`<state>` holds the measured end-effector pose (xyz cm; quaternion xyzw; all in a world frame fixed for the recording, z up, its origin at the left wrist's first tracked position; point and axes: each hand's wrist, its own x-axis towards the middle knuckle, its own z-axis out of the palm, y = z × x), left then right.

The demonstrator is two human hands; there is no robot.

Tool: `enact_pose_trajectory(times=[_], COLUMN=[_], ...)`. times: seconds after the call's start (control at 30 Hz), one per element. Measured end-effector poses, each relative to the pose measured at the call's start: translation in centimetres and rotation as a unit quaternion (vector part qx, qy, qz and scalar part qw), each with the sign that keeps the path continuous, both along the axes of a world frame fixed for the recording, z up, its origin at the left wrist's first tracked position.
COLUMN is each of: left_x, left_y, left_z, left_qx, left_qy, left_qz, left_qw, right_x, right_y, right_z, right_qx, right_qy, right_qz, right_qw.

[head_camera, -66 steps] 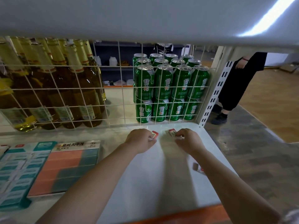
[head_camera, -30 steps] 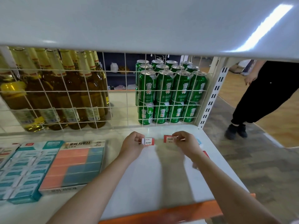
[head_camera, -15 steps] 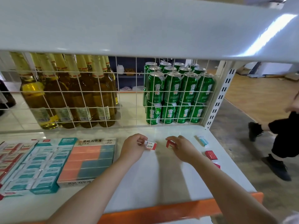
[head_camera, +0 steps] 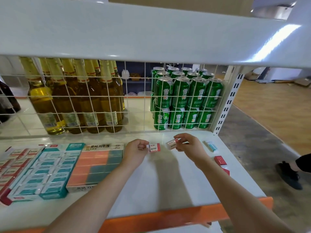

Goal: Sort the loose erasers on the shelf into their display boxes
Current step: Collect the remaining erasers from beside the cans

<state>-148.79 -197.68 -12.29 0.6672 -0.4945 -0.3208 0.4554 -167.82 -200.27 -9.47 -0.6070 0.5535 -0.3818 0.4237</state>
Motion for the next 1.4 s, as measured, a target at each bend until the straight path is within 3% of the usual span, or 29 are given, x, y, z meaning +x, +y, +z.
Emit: enact_pose_trajectory(times=[0.23, 0.73, 1.03, 1.4], left_x=[0.1, 4.5, 11.8, 24.6], left_y=[1.1, 3.0, 5.3, 9.1], left_z=[-0.1, 2.2, 4.6, 5.8], left_qx=[0.003, -0.037, -0.063, -0.043], left_qy=[0.021, -0.095, -0.118, -0.145], left_qz=[-0.006, -0.022, -0.013, 0.023], left_qw=[1.000, 0.995, 0.991, 0.988], right_x=[0.7, 5.0, 12.9, 26.0], right_y=[0.8, 2.5, 4.0, 6.5], right_z=[-0.7, 0.5, 1.6, 1.7], right_qx=[0.008, -0.003, -0.041, -0.067], right_qy=[0.013, 0.037, 0.049, 0.089], right_qz=[0.007, -0.006, -0.028, 0.039], right_qw=[1.000, 0.999, 0.998, 0.993])
